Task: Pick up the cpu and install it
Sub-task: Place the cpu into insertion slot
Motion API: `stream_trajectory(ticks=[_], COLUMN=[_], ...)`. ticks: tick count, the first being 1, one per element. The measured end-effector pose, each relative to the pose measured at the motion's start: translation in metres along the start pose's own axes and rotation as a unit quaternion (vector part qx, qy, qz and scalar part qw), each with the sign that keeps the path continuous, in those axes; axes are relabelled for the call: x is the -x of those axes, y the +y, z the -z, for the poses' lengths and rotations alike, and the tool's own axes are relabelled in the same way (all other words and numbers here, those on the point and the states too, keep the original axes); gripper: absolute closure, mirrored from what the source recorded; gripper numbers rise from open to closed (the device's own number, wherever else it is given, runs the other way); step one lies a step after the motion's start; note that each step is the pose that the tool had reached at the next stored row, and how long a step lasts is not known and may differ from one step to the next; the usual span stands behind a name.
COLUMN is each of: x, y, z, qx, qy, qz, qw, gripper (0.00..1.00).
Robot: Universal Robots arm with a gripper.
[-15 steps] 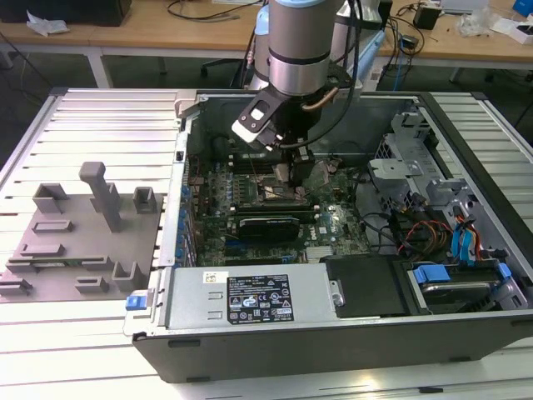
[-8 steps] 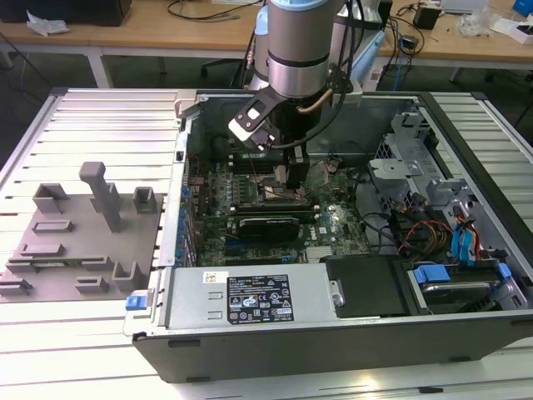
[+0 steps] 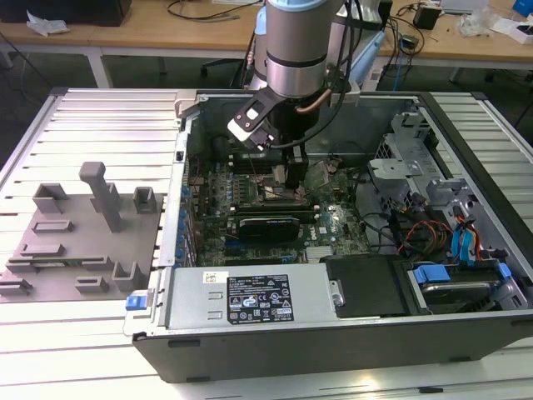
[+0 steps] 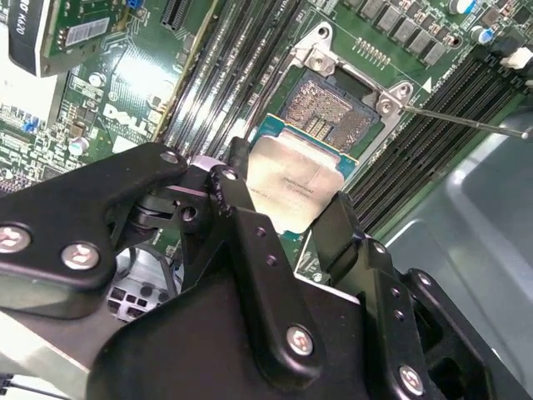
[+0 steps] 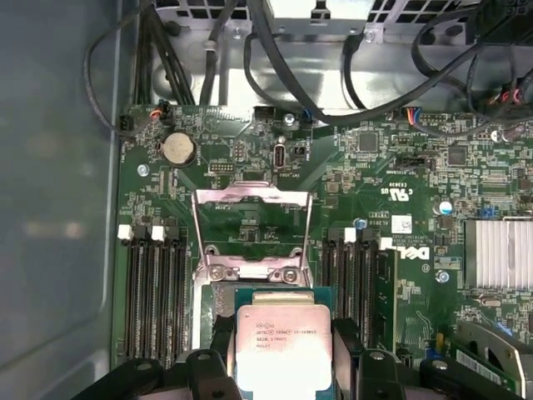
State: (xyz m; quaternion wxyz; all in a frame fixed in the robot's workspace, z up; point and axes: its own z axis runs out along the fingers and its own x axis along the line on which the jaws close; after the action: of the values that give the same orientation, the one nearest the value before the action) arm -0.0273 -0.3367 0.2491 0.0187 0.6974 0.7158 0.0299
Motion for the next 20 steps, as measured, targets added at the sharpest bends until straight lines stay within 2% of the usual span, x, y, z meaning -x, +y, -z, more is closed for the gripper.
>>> stream_trajectory(ticks=[6, 11, 20], x=[-0.0023, -0.0042, -0.0085], y=[-0.0041, -0.0045, -0.0096], z=[-0.0069, -0.0080, -0.0145], qx=[-0.0001, -0.0003, -0.0005], qy=[0.0005, 0.0003, 0.0012], qz=[0.012, 0.019, 0.033], qw=[0.9999, 0.9998, 0.9994], gripper=[0.45, 0.45, 0.45])
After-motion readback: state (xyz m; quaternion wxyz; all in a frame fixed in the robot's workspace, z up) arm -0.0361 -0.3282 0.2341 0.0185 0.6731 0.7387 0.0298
